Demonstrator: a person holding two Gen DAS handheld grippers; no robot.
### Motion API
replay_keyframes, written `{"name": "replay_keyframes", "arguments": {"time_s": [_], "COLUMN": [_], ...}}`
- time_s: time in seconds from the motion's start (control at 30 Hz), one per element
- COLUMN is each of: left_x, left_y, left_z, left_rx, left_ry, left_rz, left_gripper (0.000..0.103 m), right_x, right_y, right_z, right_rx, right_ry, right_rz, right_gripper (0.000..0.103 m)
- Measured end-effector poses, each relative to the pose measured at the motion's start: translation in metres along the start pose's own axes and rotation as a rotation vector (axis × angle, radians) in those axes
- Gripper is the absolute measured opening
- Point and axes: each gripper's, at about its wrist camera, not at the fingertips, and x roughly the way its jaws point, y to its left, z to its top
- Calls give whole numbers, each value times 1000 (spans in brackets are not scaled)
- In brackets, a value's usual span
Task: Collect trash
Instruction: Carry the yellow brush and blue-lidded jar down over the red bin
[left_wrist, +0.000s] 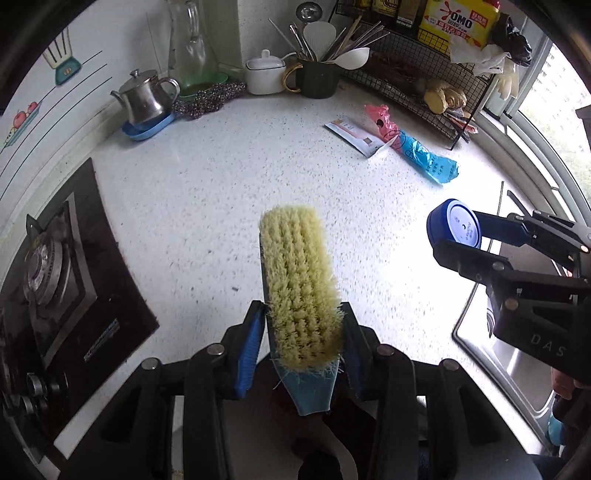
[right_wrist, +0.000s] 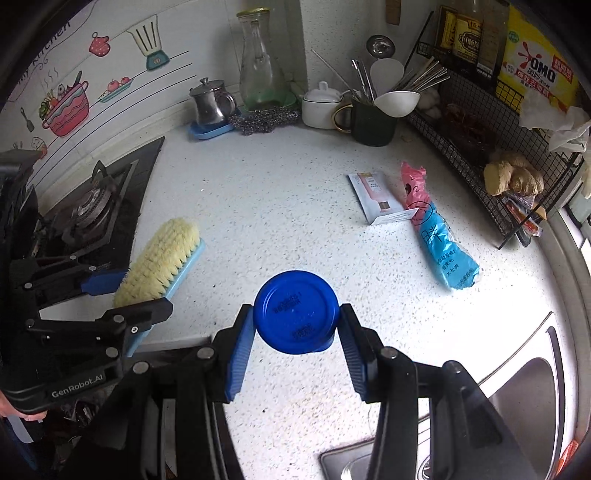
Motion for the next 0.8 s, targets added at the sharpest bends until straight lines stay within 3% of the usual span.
{"name": "replay_keyframes", "arguments": {"time_s": [0.47,0.8], "left_x": [-63,-31], "left_y": [44,59], "left_z": [-179,-258], "left_rx": [-45,-87], "left_ry": [39,141], "left_rz": [-6,-17], "left_gripper": [37,37], "right_x": [-29,2], "right_y": [119,158], "right_z": [-105,-163], "right_rx": [-33,-24], "right_ry": [21,71], "right_rz": [54,63], "right_gripper": [43,43]}}
